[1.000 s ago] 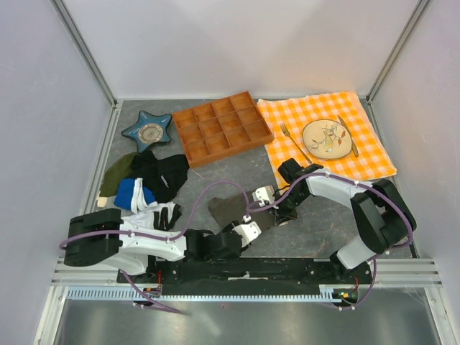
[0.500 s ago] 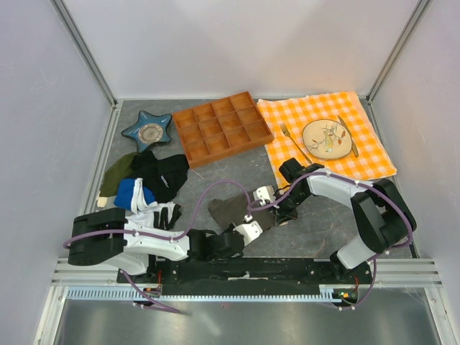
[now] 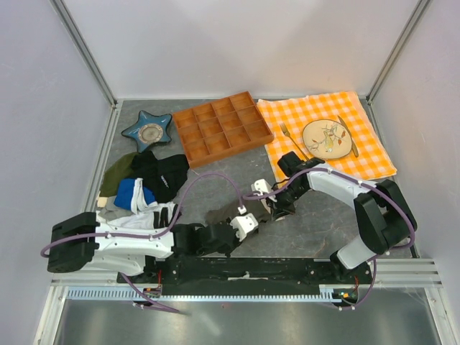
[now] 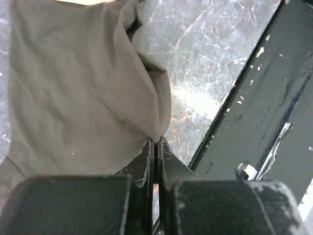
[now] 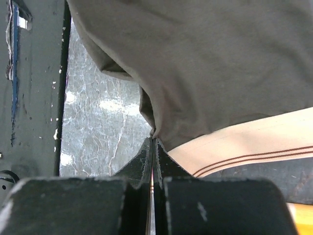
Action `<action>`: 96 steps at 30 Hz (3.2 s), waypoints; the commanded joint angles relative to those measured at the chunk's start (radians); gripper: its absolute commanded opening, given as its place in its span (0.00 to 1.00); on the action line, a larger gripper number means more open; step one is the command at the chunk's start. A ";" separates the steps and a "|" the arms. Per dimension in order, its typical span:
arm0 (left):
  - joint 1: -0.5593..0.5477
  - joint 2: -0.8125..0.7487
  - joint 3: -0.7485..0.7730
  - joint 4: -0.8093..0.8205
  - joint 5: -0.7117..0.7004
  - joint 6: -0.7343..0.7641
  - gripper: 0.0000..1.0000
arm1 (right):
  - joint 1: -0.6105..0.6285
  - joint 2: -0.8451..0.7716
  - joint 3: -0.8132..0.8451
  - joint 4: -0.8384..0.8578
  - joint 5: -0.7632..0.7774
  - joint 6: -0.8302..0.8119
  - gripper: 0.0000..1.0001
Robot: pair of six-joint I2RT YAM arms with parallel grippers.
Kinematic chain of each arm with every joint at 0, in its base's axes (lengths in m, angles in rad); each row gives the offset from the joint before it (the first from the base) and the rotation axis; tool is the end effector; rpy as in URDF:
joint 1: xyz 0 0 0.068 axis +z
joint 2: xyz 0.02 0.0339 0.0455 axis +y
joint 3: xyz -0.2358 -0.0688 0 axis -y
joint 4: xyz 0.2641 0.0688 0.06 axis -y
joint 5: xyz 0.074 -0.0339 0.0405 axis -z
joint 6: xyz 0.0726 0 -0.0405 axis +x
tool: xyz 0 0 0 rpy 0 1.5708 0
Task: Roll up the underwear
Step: Fold the underwear at the center of the board.
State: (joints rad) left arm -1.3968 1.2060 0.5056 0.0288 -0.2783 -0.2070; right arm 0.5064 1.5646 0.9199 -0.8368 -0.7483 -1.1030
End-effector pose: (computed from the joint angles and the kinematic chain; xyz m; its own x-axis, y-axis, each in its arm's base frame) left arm 0.0697 -0.2812 0.1200 -0.2924 0.5220 -0.8012 0.8682 0.4962 0.0064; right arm 0.2183 0.1776 0.1118 -0.0281 -0.7636 -0.6451 -0.9616 -0.1555 0.2260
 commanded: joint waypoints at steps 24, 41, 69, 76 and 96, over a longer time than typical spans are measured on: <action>0.418 -0.100 -0.033 -0.046 0.269 -0.135 0.02 | -0.003 0.252 0.410 -0.110 0.026 0.032 0.00; 0.509 -0.106 -0.010 -0.099 0.332 -0.201 0.03 | -0.002 0.324 0.496 -0.079 0.020 0.048 0.00; 0.756 -0.072 -0.004 -0.099 0.369 -0.256 0.02 | 0.052 0.538 0.769 0.084 0.070 0.253 0.00; 0.774 -0.091 -0.013 -0.125 0.327 -0.282 0.02 | 0.076 0.583 0.838 0.162 0.096 0.334 0.01; 0.845 -0.138 -0.078 -0.141 0.197 -0.388 0.02 | 0.136 0.716 0.942 0.326 0.199 0.512 0.01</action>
State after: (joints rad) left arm -0.5667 1.0687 0.4374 -0.1078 -0.0235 -0.5449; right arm 0.6399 2.2536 1.8118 -0.5812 -0.5846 -0.6502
